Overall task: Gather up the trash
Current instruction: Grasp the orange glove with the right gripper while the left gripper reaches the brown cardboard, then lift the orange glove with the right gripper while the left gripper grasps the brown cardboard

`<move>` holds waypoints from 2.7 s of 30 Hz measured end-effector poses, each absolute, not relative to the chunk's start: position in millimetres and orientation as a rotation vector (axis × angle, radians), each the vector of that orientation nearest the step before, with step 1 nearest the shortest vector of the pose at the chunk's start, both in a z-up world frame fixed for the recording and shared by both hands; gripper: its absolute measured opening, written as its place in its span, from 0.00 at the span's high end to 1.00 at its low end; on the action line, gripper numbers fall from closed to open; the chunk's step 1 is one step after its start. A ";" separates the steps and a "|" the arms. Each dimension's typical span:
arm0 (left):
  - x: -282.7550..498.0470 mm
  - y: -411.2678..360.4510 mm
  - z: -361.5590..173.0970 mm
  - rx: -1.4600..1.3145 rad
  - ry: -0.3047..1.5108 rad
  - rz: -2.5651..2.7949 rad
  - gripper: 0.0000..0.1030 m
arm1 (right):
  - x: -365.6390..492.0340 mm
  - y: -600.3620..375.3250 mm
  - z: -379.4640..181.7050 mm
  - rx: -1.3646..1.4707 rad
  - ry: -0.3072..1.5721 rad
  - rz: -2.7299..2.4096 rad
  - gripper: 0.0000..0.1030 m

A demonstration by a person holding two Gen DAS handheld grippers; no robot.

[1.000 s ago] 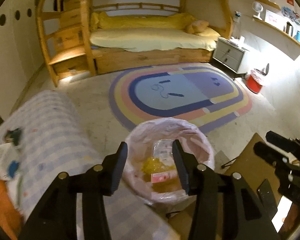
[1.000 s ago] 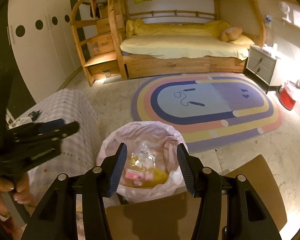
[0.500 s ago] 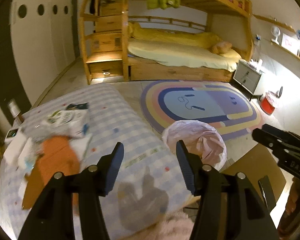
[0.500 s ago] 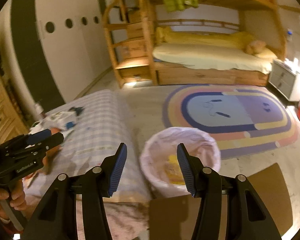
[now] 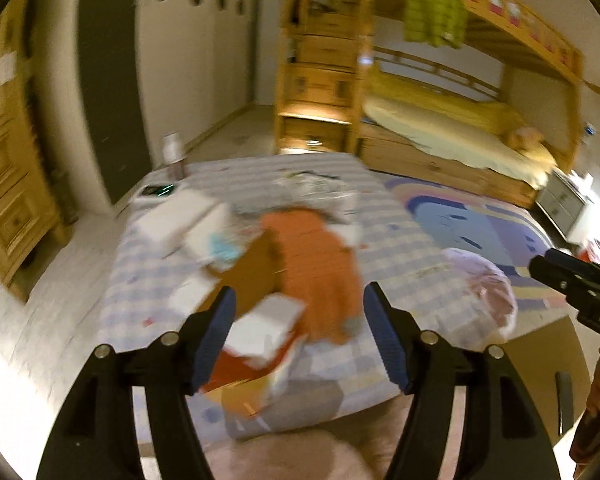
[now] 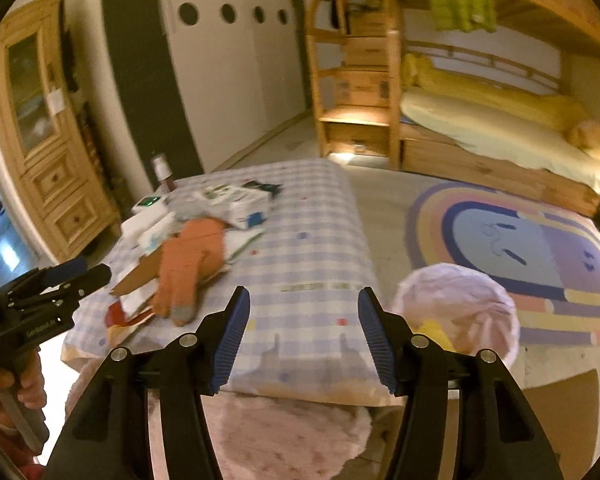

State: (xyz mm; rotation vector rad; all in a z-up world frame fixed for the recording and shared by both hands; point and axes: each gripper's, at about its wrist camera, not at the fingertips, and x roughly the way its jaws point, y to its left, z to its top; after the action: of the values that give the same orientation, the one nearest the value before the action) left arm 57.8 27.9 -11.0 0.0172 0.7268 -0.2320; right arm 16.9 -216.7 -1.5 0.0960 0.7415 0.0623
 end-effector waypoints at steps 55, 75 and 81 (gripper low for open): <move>113.6 82.3 -71.4 0.045 0.852 -0.207 0.32 | 74.6 -156.9 13.9 -0.048 0.743 0.242 0.85; 108.7 69.9 -84.6 0.046 0.959 -0.369 0.33 | 55.1 -188.0 -11.7 0.047 0.790 0.199 0.85; 123.6 65.4 -84.9 0.074 0.934 -0.317 0.33 | 55.1 -188.1 -11.6 0.048 0.789 0.198 0.85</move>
State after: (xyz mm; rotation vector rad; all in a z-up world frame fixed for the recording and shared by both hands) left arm 123.6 65.4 -84.9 0.0738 0.9344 -0.3167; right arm 55.1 -188.1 -11.6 0.0477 0.7888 0.1982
